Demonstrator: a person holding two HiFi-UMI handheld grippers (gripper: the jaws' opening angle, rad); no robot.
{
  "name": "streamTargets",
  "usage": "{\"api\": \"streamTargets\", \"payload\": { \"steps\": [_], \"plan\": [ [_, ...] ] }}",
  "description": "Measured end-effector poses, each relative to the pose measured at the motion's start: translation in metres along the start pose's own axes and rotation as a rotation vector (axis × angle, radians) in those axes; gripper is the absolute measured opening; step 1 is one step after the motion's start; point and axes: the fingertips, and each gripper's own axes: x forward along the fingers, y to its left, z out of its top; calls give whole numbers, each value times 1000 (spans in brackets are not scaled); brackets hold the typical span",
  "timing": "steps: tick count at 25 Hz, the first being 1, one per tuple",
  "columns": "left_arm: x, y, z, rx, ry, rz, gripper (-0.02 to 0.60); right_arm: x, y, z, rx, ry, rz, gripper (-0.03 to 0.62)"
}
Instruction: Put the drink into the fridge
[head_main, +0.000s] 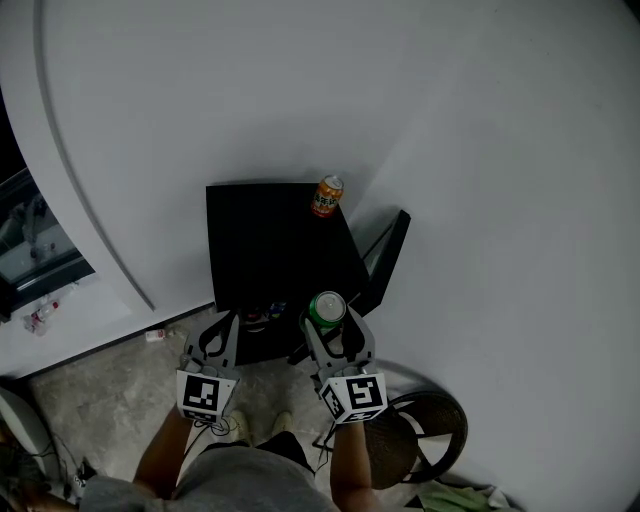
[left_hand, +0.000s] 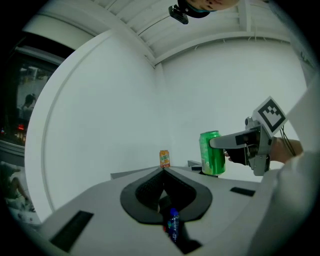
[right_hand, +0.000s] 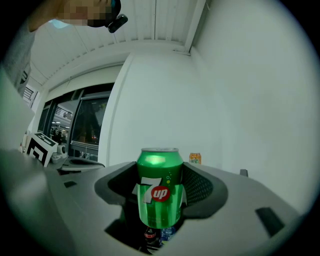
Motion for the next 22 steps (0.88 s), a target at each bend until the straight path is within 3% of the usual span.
{"api": "streamTargets", "payload": {
  "steps": [11,22],
  "plan": [
    [12,-50,-8,20,11,-35,5,-31,-22,-31,16,-9,2,298],
    [35,-73,-60,18,49,27,5,-25,-54,-97,-3,14,75,298]
  ]
}}
